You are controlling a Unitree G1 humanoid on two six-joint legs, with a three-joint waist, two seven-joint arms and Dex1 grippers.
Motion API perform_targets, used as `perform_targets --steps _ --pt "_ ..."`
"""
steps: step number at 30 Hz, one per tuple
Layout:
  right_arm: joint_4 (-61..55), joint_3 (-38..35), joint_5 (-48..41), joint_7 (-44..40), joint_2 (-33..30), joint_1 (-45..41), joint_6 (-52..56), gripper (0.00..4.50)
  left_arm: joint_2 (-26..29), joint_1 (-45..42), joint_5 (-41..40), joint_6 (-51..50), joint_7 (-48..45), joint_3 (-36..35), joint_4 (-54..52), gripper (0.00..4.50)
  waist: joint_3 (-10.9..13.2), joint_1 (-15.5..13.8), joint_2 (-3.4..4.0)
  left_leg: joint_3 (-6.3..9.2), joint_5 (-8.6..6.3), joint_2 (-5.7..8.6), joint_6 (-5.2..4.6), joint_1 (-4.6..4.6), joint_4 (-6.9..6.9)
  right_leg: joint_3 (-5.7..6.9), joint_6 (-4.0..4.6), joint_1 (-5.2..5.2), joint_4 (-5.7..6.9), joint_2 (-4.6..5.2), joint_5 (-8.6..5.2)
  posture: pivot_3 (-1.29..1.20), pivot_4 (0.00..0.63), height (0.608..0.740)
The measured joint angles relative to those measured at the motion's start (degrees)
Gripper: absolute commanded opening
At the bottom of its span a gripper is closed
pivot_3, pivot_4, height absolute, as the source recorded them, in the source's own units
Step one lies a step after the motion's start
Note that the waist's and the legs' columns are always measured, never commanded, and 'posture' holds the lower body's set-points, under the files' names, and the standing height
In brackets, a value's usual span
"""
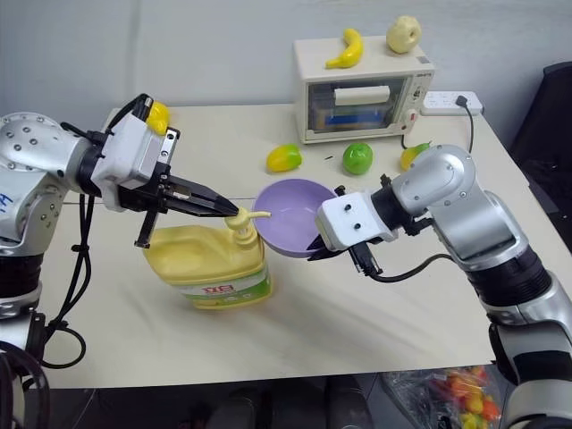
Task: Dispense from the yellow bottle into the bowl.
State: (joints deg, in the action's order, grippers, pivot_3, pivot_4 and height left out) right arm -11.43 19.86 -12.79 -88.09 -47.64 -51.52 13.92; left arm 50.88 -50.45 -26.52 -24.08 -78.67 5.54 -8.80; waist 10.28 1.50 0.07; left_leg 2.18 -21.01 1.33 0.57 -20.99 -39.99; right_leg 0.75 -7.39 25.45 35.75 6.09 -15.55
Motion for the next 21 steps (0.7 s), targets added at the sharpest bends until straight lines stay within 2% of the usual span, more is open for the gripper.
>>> perform_targets --steps 8,12,17,21 --pt "-1.35 0.00 -0.21 0.00 -0.43 0.59 0.17 0.00 -0.20 2.14 1.00 2.38 0.02 0.25 -0.29 0.03 -0.17 0.05 -0.01 -0.04 0.00 -0.01 -0.01 0.16 0.02 -0.05 0.00 -0.08 0.07 -0.01 0.00 0.00 0.150 0.740" --pt "-1.83 0.00 -0.43 0.01 -0.66 0.62 0.42 0.00 -0.24 3.05 1.12 2.90 0.11 0.27 -0.31 0.03 -0.20 0.07 -0.01 -0.09 -0.02 -0.04 -0.03 0.67 0.22 -0.09 0.02 -0.57 -0.06 -0.05 -0.02 0.00 0.150 0.740" --pt "-1.82 -0.01 -0.48 0.03 -1.09 0.76 0.43 0.00 -1.61 -0.01 -0.72 -4.21 0.33 0.23 0.72 0.03 -0.18 -0.02 -0.03 -0.02 -0.07 -0.06 -0.11 0.76 0.25 -0.08 0.03 -0.79 -0.17 -0.12 -0.02 0.00 0.150 0.740" --pt "-1.81 -0.01 -0.50 0.03 -1.10 0.87 0.29 0.00 -1.57 -3.47 -6.28 -13.26 0.45 -1.34 0.77 0.03 -0.07 0.05 -0.22 0.02 -0.06 -0.07 -0.09 0.21 0.11 -0.08 0.03 -0.16 -0.05 -0.12 -0.02 0.00 0.150 0.740"
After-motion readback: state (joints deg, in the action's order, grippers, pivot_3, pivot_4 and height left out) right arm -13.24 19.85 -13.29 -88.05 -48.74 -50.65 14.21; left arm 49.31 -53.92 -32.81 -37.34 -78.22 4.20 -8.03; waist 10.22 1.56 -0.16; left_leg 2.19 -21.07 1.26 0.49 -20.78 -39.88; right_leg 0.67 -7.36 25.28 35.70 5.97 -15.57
